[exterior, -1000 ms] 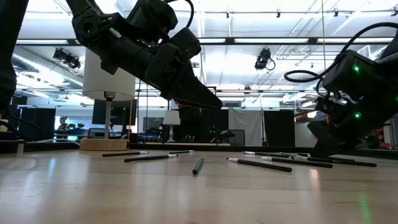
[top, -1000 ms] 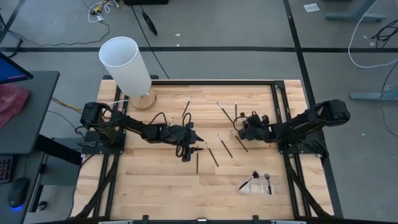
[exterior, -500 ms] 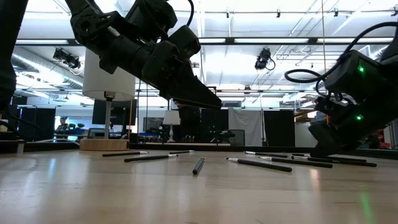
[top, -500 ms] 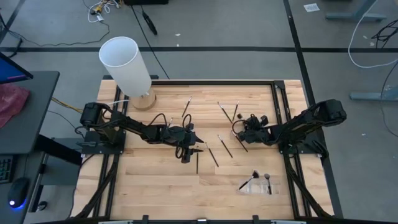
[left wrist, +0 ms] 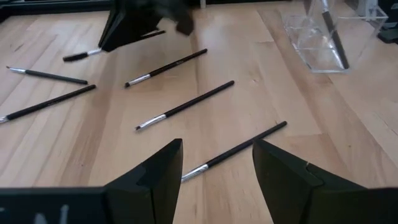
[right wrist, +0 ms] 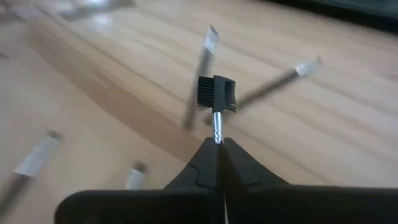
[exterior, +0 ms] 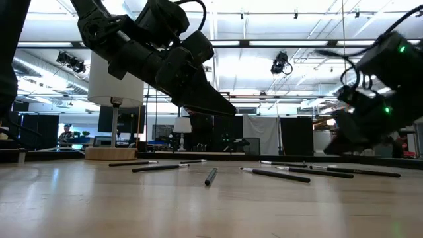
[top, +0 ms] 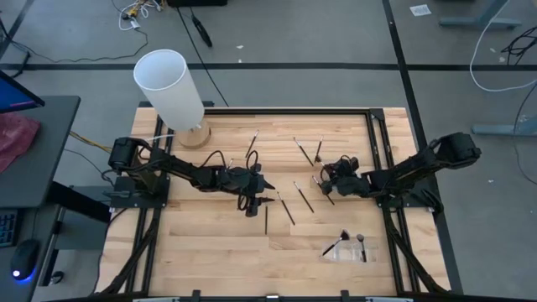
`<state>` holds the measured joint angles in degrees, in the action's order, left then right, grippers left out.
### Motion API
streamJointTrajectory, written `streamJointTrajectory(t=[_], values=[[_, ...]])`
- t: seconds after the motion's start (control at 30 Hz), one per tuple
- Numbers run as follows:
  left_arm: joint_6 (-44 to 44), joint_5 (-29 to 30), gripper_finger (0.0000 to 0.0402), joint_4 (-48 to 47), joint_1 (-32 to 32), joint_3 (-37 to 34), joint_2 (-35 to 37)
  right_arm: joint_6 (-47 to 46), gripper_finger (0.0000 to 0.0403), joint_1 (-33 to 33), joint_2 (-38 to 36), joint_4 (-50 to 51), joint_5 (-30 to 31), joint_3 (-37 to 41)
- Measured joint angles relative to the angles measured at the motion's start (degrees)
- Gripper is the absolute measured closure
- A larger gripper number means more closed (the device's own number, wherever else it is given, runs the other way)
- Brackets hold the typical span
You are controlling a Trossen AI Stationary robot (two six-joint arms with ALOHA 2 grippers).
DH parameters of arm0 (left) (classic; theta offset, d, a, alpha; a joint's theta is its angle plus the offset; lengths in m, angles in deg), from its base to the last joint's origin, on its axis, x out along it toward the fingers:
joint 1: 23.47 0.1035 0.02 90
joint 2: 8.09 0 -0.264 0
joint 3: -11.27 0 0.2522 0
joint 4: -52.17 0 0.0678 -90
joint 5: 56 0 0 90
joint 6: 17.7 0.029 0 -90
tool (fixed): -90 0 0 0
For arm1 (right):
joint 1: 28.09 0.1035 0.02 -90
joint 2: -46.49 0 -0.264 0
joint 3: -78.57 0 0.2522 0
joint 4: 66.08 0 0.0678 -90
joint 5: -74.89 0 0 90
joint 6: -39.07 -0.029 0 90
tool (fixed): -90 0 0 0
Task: Pick & Place Makeup Supplies
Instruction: Put the silver makeup brush into the transparent organizer
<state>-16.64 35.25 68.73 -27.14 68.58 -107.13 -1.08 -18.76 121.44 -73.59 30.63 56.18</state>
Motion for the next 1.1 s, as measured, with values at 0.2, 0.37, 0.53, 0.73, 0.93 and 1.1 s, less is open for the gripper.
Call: streamJointTrajectory(t=[0.2,0.37,0.53,0.73,0.93,1.1], values=[[2.53,0.02,0.0204,1.79,0.62,0.0,0.0,9.61,0.0401,5.97,-4.22,-14.58,1.0,-0.06],[5.83,0.0,0.0204,8.46,0.45,0.04,0.0,20.43,0.0401,10.43,-3.53,-31.36,-2.28,-0.17],[11.72,-5.12,0.0204,15.82,0.6,0.04,0.0,28.93,0.0401,13.03,-1.07,-44.44,-15.41,-0.21],[16.57,-11.85,0.0204,24.67,0.42,0.04,0.0,35.51,0.0401,13.21,3.92,-53.84,-35.37,-3.25],[18.54,-17.59,0.0204,30.08,0.22,0.04,0.0,41.16,0.0401,12.7,10.89,-53.24,-44.35,-11.37],[19.24,-22.73,0.0204,32.14,-2.22,0.02,0.0,41.44,0.0401,11.23,15.06,-53.18,-44.37,-14.32]])
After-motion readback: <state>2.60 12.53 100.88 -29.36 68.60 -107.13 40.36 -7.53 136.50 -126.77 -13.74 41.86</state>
